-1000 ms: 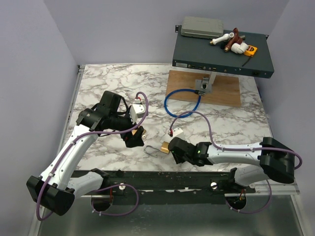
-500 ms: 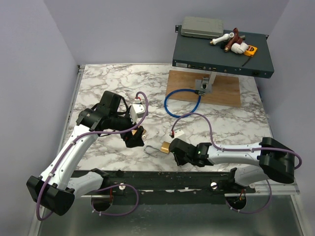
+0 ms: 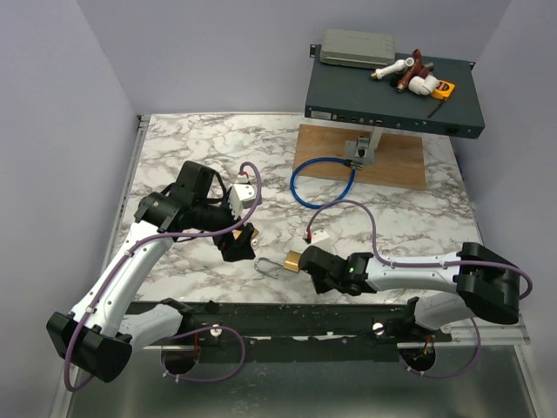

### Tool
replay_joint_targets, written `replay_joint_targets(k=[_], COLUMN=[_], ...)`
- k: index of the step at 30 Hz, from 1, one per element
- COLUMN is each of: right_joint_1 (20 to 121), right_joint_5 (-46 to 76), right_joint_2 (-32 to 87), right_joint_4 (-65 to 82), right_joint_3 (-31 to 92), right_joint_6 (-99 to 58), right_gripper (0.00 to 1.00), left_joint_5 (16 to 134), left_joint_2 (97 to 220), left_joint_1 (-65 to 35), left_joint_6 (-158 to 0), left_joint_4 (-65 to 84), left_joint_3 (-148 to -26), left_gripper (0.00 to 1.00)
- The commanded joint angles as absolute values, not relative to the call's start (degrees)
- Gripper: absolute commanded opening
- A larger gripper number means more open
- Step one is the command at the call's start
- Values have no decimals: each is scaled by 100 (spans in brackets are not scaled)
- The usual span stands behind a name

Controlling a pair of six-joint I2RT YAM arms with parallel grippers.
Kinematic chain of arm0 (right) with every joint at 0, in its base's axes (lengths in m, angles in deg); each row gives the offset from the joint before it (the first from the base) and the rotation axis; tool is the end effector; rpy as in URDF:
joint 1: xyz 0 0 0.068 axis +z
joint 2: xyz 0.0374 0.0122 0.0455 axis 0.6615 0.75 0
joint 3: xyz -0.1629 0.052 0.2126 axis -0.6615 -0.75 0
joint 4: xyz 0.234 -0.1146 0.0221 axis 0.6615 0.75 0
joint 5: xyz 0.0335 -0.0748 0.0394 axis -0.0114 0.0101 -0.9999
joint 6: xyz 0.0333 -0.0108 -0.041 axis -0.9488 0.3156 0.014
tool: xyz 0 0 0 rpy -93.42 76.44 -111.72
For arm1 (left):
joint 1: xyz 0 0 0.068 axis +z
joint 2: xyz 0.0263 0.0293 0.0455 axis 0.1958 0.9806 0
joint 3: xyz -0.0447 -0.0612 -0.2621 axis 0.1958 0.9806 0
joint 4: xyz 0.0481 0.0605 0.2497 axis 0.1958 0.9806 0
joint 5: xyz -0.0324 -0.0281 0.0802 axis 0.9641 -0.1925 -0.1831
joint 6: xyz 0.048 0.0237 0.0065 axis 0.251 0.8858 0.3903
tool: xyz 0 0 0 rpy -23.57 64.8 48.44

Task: Unlock with the key
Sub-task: Pick up the key from the center of the board.

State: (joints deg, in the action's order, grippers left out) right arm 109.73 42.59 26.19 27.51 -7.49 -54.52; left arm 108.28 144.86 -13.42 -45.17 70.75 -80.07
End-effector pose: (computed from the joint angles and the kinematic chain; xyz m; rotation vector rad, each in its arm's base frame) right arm 0.1016 0.2234 0.1574 -0.5084 2.5255 0.2632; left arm 0.1648 -0.1019 0.3371 1.2268 2.0972 -0.9312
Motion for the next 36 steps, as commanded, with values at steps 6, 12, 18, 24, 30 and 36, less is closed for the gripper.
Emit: replay_joint_targets(k=[6,12,18,24,30,36], right_joint_1=[11013,11012,11010,11006,11009,11008], right_joint_5=[4355,4229,3715,2796,1948,1463], right_joint_2=[1871,1180,457,-10,-65,149], right_joint_4=[2680,2402,1987,1576,859,338], right_joint_3=[-868,-1001,-981,-417,152,579], right_joint_6=[-5590,-5494,-5349,-5166,-5123,-5152], right_gripper=[1,1,1,1,1,1], left_joint_5=[11212,11408,12118,11976,11810,11943], left_joint_2=[14521,14736,14447,13717,13380,13373], left_joint_1=[-1314,-1314,-1417,-1858,-2257,-2515], left_joint_6=[-4248,-3984,-3301,-3137,-3754,-4313], left_joint_4=[7537,7851,7566,6275,4963,4405], left_joint_3=[-8206,-8483,-8223,-7665,-7264,-7178], left_gripper=[91,88,93,97,97,85])
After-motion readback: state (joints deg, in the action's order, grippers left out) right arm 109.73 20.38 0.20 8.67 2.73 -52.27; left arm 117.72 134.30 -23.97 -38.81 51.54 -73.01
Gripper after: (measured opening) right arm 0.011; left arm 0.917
